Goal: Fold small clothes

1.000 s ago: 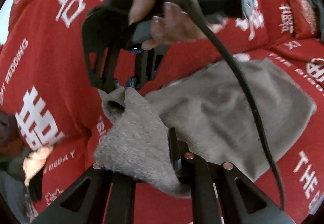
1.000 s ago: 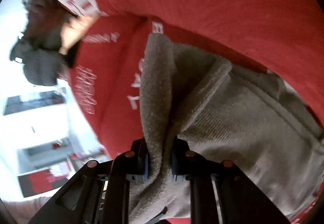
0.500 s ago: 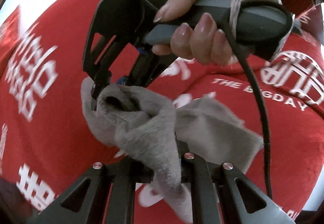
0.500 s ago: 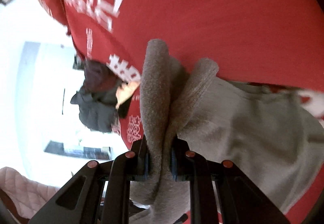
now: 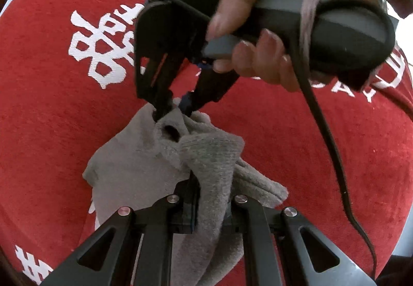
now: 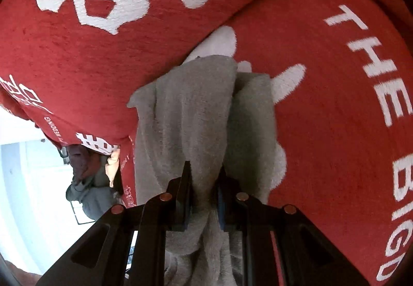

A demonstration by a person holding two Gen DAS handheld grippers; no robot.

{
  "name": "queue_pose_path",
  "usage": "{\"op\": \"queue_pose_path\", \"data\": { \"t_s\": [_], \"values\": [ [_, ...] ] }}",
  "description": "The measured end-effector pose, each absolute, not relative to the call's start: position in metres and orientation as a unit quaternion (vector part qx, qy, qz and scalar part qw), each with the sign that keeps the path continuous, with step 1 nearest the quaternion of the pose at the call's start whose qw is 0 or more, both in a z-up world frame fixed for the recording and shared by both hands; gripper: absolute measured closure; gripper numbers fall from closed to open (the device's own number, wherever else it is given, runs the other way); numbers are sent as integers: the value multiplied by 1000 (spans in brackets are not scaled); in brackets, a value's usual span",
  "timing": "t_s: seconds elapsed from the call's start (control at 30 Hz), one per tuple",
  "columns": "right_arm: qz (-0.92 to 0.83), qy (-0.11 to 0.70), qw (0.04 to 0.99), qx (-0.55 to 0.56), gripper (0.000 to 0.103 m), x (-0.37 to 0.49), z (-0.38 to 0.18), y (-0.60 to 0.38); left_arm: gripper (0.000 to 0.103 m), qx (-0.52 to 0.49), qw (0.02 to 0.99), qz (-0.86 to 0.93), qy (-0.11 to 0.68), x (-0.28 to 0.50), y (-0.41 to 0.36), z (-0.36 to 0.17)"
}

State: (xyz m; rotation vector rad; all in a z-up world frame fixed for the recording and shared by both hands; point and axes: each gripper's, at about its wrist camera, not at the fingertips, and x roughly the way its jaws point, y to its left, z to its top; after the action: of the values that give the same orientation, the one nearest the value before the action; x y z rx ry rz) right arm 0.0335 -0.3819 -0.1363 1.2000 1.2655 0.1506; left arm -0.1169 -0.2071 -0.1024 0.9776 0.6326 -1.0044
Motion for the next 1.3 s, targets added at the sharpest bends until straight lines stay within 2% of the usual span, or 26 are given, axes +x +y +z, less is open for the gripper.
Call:
{"op": "queue_pose_path", "data": {
  "t_s": [0.2, 0.23, 0.27, 0.33, 0.37, 0.47, 0.5, 0.6, 0.8, 0.97, 1.1, 1.13, 1.17, 1.2, 1.27, 1.3],
  "values": [
    [73, 568, 662, 484, 85, 38, -124, -380, 90, 414, 726, -454, 308, -104, -202, -90],
    [67, 580, 660, 473, 85, 38, -124, -380, 82, 413, 725, -455, 311, -105, -199, -89],
    [61, 587, 657, 470, 85, 39, -126, -377, 59, 414, 724, -455, 311, -107, -195, -87],
    [49, 589, 652, 474, 85, 31, -128, -379, 27, 406, 735, -455, 297, -112, -182, -78],
    [42, 590, 651, 476, 83, 26, -128, -379, 26, 394, 737, -463, 295, -110, -174, -71],
    [18, 590, 646, 485, 73, 8, -121, -383, 26, 374, 730, -467, 330, -101, -155, -62],
    [11, 588, 642, 491, 65, 2, -119, -379, 26, 363, 729, -466, 347, -95, -148, -60],
    [5, 569, 634, 523, 54, -29, -107, -380, 26, 295, 728, -451, 424, -61, -123, -54],
    [-14, 503, 619, 603, 52, -115, -82, -361, 26, 82, 699, -371, 606, 36, -63, -77],
    [16, 485, 610, 626, 52, -134, -81, -322, 26, 3, 642, -356, 680, 64, -50, -121],
    [-6, 483, 606, 632, 52, -117, -104, -309, 26, -45, 593, -340, 728, 66, -54, -155],
    [-12, 478, 603, 638, 62, -112, -109, -307, 34, -36, 601, -341, 722, 62, -57, -154],
    [-17, 478, 601, 641, 75, -108, -111, -307, 55, -26, 607, -348, 714, 59, -60, -151],
    [-19, 478, 602, 639, 94, -103, -110, -304, 59, -10, 609, -353, 710, 55, -63, -148],
    [-16, 479, 616, 625, 94, -95, -100, -301, 68, 14, 619, -363, 696, 49, -65, -140],
    [-13, 479, 630, 611, 95, -93, -90, -298, 69, 19, 621, -370, 690, 47, -64, -137]
  ]
}}
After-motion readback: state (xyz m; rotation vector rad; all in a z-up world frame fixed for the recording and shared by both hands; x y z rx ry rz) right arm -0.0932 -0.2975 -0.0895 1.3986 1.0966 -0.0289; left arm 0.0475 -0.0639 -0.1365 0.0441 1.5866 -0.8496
